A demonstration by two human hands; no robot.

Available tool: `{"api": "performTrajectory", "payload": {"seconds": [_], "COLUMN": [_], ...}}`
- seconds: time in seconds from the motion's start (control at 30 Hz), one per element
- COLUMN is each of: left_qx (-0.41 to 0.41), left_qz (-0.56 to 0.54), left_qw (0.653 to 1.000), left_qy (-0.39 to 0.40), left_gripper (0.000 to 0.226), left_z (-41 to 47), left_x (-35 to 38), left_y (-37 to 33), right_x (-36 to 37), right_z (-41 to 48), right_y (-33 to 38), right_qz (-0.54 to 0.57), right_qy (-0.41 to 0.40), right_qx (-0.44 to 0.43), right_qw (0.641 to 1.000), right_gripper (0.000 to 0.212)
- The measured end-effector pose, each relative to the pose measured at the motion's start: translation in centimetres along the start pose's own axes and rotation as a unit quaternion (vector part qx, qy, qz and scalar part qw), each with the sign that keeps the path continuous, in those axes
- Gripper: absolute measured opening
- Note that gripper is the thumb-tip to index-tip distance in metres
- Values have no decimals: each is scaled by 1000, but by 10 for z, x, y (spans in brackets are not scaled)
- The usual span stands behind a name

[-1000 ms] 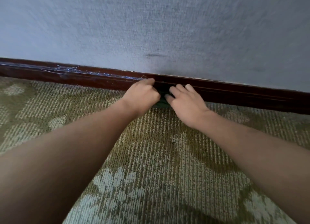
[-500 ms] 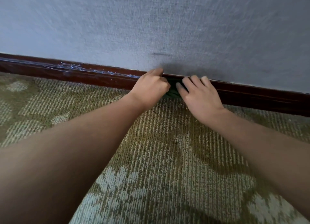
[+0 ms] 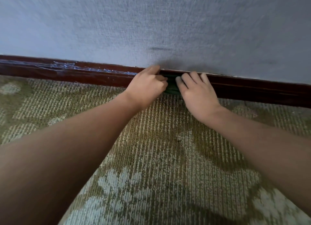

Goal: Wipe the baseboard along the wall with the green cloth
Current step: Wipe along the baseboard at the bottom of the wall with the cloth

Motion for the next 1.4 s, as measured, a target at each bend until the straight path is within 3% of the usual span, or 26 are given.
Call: {"api": "performTrajectory", "payload": {"seconds": [0.13, 0.23, 0.47, 0.57, 0.67, 0.77, 0.87, 1.07, 1.23, 1.4], "left_qx": [-21, 28, 61, 59, 67, 37, 2, -133, -43, -17], "left_qz": [-8, 13, 83, 97, 91, 77, -4, -92, -45, 52], "left_qw": [998, 994, 991, 989, 991, 993, 996, 987, 995, 998], "left_qy": [52, 105, -87, -92, -78, -82, -86, 4, 73, -44], "left_gripper": [25, 21, 13, 9, 10, 11, 14, 28, 23, 14], "left_z": [-16, -35, -38, -32, -29, -30, -32, -25, -48, -50], "left_x": [11, 23, -19, -26, -22, -16, -11, 0, 11, -13], "left_y": [2, -14, -4, 5, 9, 13, 18, 38, 11, 20], "right_x": [3, 4, -22, -32, -28, -16, -10, -9, -13, -27], "right_z": [-6, -21, -3, 5, 11, 14, 16, 21, -2, 10], "right_y": [23, 44, 30, 24, 30, 34, 28, 36, 50, 49], "right_qz": [-2, -20, -51, -68, -58, -44, -2, 79, 28, -4], "right_qy": [37, 49, -26, -60, -41, -17, 6, 91, 70, 7], "right_qx": [-37, -72, -54, -31, -42, -54, -61, -24, -89, -74], "right_qw": [999, 996, 997, 995, 997, 997, 998, 992, 993, 997], "right_gripper": [52, 39, 40, 38, 39, 42, 46, 44, 43, 46]}}
Point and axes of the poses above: each hand's wrist, its own z-axis towards the middle knuckle, its own x-axis out of the palm, y = z × x, the point moved 6 cm from there along z, towards the middle knuckle, and after that the axes turned 11 degrees about x, right-handed, at the moved point
